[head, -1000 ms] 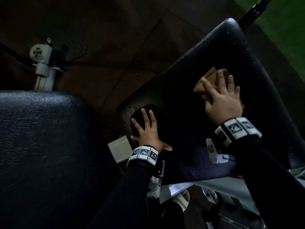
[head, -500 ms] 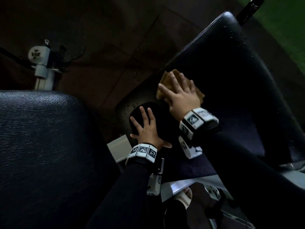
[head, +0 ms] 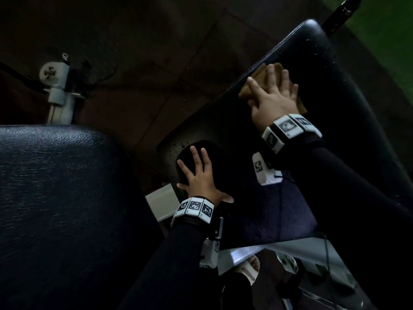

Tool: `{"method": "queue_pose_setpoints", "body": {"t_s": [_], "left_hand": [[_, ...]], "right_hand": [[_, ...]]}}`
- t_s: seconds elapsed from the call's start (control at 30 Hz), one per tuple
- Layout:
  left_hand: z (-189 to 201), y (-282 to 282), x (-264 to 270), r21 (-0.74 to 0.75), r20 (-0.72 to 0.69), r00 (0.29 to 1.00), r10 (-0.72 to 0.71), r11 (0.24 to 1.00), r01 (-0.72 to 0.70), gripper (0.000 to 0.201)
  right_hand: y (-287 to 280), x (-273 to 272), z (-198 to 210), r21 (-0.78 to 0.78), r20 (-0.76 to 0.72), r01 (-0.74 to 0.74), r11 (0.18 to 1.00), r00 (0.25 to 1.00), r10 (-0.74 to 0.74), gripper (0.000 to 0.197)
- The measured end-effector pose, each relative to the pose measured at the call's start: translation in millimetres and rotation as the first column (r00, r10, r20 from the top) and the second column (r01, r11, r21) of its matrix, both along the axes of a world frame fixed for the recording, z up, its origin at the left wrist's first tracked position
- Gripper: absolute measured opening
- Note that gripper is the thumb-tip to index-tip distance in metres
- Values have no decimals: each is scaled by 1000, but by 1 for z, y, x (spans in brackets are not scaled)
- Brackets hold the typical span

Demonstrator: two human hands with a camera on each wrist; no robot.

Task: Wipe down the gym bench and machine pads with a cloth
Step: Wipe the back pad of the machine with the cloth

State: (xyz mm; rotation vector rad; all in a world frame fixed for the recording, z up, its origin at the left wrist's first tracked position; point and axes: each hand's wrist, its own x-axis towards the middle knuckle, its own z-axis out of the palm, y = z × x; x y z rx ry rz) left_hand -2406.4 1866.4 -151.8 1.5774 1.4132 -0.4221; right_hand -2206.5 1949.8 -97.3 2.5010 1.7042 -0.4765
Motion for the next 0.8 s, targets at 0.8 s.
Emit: {"method": "queue_pose_setpoints", "body": {"t_s": [0.8], "left_hand": [[12, 0, 4, 8, -53, 998, -26, 1000, 27, 150]], "right_hand": [[-208, 2, -1, 128, -56, -5, 992, 998, 12, 65]]}}
